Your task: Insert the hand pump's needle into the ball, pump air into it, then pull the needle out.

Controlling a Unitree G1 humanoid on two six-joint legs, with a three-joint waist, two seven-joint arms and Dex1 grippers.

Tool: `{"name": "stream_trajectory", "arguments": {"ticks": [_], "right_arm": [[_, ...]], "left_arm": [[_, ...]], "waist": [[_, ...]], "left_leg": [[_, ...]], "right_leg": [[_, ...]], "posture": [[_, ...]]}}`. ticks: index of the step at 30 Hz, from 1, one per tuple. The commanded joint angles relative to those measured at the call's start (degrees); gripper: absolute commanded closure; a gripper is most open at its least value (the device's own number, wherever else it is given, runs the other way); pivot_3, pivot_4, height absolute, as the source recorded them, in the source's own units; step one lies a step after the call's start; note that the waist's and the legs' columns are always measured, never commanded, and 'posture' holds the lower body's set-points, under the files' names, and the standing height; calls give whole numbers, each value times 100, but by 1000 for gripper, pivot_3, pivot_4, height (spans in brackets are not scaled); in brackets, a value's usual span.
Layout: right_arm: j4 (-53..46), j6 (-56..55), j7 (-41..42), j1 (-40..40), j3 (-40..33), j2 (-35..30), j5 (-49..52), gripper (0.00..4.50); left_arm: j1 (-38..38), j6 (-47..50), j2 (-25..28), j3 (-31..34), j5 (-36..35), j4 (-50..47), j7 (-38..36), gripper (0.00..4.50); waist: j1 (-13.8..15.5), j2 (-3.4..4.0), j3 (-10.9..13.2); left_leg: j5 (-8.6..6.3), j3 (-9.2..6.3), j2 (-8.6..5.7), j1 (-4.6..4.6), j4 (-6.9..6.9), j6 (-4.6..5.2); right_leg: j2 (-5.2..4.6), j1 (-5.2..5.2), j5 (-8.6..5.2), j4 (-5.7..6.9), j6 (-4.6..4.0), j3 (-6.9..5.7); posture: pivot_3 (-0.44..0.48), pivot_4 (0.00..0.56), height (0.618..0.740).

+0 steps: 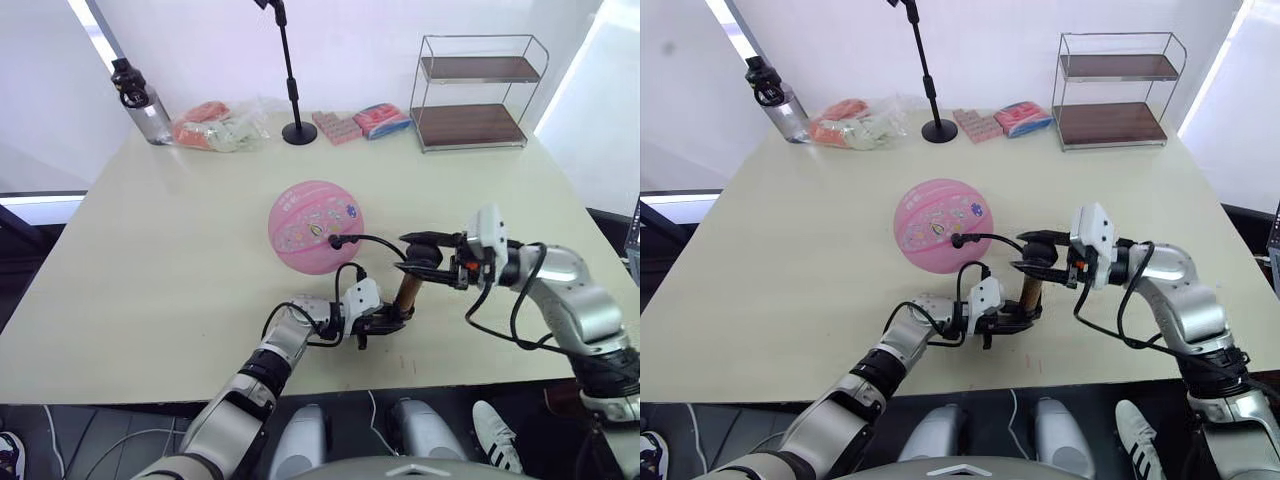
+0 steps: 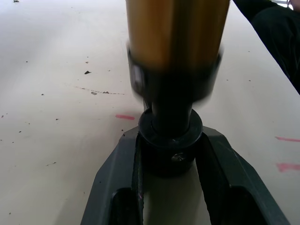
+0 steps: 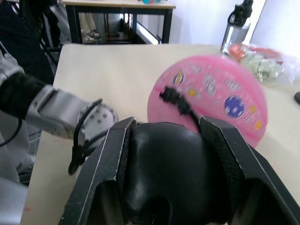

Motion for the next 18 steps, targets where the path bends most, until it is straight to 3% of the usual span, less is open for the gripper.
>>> {"name": "stream_trajectory", "arguments": {"ticks": [1,8,18], "right_arm": [[262,-2,120,248,267,-89,-358,2845],[-221,516,204,-357,-260,-287,266,2845],[-846,2188,139,-1797,-1306,-959,1861,2846]], "left_arm": [[386,625,301,-77,384,577,168,3393],[409,637,323,-75,385,555,168,3393],[413,637,332,-96,375,573,166,3393]], "waist": [[-5,6,-6],[1,12,5],[12,42,74]], "left_leg": [[0,3,0,1,0,0],[0,0,-1,-7,0,0],[0,-6,-2,-34,-1,0]], "right_leg": [[0,0,0,0,0,3],[0,-1,0,0,0,1],[-7,-20,2,0,-1,-1]], "posture": [[0,150,740],[0,150,740],[0,150,740]]}}
